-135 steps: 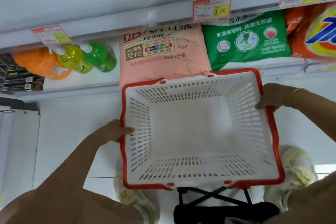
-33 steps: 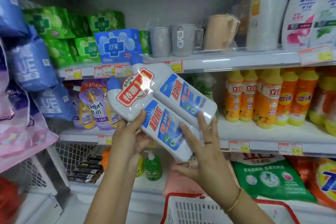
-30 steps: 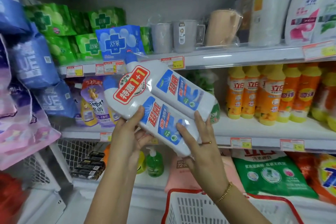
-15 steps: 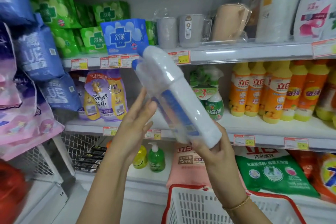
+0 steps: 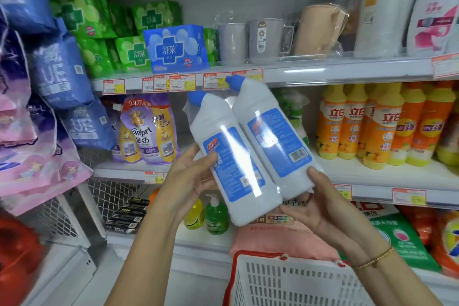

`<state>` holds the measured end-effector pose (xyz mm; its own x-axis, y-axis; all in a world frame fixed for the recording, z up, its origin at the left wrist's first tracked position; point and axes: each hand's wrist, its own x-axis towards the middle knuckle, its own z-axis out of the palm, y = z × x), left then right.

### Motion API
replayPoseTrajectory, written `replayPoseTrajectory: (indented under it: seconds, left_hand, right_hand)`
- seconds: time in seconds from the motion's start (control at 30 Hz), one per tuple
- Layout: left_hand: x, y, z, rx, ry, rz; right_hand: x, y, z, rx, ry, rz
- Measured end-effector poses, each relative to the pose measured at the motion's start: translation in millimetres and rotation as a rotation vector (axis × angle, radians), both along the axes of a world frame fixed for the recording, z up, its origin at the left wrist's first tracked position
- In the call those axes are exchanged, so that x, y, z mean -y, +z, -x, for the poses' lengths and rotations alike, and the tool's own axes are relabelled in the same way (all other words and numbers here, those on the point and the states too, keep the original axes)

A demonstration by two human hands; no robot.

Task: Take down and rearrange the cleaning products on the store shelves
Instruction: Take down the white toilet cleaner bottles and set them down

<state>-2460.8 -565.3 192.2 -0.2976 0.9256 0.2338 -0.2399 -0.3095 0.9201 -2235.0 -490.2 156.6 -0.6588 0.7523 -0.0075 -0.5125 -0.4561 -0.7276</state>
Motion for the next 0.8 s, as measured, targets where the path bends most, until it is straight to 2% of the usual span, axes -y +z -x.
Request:
replayPoseTrajectory:
  seconds: [0.17, 0.3, 0.47, 0.57, 0.63, 0.7, 0.73, 0.8]
  left_hand:
    - [-14, -14, -15, 0.261, 0.017, 0.083]
    - [-16, -16, -19, 0.336, 0.069, 0.145]
    - [-5, -9, -26, 0.284, 0.205, 0.016]
    - [0, -6, -38, 0.215, 0.318, -0.075]
    - [2, -7, -44, 0.21, 0.384, -0.128]
    - [4, -5, -48, 0.23, 0.424, -0.155]
    - [6, -4, -49, 0.239, 0.435, -0.163]
    - [11, 0, -52, 0.23, 0.444, -0.19]
  right_hand:
    - [-13, 40, -8, 0.256, -0.115, 0.013]
    - [-19, 51, -3, 0.397, -0.169, -0.085]
    - [-13, 50, 2, 0.331, -0.212, -0.109]
    - [15, 42, 10, 0.357, -0.258, -0.471]
    - [35, 26, 28, 0.572, -0.26, -0.836]
    - [48, 5, 53, 0.841, -0.396, -1.12]
    - [52, -2, 63, 0.877, -0.516, -1.204]
    - [48, -11, 75, 0.752, -0.719, -1.264]
